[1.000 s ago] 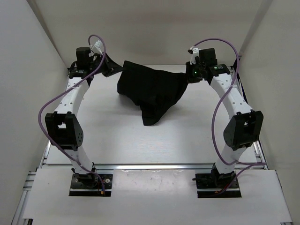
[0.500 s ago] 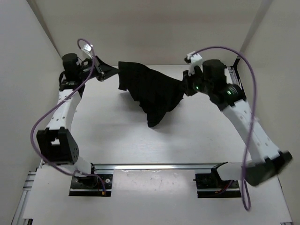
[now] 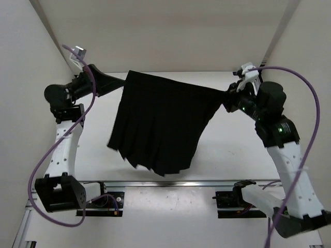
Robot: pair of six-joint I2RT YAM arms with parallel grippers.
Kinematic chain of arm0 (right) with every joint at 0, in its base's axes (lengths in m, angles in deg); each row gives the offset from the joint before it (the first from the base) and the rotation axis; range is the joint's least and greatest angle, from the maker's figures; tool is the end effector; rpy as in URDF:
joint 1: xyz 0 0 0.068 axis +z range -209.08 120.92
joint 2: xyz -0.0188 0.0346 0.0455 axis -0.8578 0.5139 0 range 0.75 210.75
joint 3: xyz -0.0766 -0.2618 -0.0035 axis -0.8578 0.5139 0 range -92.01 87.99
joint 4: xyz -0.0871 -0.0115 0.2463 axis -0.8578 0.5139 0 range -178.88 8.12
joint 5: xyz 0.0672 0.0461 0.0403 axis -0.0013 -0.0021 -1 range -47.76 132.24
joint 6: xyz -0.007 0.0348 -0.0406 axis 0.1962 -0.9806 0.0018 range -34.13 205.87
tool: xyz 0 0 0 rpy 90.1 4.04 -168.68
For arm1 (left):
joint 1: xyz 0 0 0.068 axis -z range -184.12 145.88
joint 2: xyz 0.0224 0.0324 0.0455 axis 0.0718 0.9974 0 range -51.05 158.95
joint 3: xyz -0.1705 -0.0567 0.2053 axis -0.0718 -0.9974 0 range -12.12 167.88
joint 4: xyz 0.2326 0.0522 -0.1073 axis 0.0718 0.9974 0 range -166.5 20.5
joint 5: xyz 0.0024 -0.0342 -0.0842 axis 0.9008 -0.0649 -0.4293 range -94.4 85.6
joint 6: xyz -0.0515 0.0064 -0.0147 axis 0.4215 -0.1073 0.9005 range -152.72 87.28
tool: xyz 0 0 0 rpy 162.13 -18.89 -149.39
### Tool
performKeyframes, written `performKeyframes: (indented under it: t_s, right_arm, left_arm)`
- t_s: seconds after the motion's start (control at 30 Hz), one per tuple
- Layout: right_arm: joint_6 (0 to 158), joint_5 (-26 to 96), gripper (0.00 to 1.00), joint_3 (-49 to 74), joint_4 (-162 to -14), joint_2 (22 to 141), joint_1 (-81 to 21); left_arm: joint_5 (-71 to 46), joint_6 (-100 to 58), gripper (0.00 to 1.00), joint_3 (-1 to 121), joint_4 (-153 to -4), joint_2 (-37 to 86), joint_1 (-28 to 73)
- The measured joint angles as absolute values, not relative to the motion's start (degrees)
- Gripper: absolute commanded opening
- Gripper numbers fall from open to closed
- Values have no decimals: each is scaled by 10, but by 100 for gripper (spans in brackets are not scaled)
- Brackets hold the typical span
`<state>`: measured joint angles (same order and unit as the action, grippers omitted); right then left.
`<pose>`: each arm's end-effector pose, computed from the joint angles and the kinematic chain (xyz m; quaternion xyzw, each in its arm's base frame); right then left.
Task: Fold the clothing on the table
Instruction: Flatten the skirt out
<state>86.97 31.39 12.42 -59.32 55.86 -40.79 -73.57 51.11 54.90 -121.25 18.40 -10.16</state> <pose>0.1737 0.0643 0.4546 -0.1880 0.7364 0.1676 0.6279 0.2408 -0.0081 0.4685 0.1325 0.6023 -0.6514 0.4421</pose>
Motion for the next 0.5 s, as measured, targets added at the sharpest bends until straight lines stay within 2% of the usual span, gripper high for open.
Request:
performKeyframes:
  t_s: [0.07,0.27,0.33,0.5]
  right_arm:
    - [858,262,0,124,-613,597,-453]
    - [858,220,0,106,-623,756,-479]
    - [858,224,0,75,-617,824,-492]
    - [847,268,0,-43,-600,942,-525]
  left_arm:
    - [-739,490,0,537,-1173,210,-101]
    - [-664,338,0,551,-944,335,-84]
    - [-628,284,0,614,-863,401,-63]
    - [-552,194,0,879,-718,592,-3]
